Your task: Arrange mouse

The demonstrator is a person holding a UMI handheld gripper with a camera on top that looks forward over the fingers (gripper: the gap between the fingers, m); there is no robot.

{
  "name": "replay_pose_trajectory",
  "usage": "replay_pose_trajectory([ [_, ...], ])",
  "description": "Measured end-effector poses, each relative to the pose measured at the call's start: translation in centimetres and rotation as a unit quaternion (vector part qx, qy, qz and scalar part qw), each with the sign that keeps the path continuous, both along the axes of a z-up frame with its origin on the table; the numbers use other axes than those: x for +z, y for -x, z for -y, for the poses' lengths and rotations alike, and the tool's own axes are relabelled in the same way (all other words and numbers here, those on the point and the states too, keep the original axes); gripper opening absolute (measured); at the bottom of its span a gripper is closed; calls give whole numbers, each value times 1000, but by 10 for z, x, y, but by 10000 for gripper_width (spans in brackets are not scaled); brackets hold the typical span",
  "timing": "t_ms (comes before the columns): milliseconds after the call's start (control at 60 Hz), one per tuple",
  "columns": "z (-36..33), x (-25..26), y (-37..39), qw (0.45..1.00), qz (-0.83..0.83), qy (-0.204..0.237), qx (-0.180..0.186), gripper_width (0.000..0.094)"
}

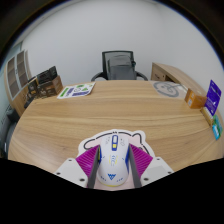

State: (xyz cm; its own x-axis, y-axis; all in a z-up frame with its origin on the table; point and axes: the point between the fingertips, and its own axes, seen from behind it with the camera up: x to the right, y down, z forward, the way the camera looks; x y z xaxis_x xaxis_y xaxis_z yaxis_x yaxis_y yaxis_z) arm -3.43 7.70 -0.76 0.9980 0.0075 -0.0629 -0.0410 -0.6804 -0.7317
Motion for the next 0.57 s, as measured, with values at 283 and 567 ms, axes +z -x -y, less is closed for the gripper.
replay_pose_trajectory([
  [283, 70, 52, 0, 999, -26, -20, -9, 835],
  [567, 221, 104, -27, 994, -100, -42, 1, 835],
])
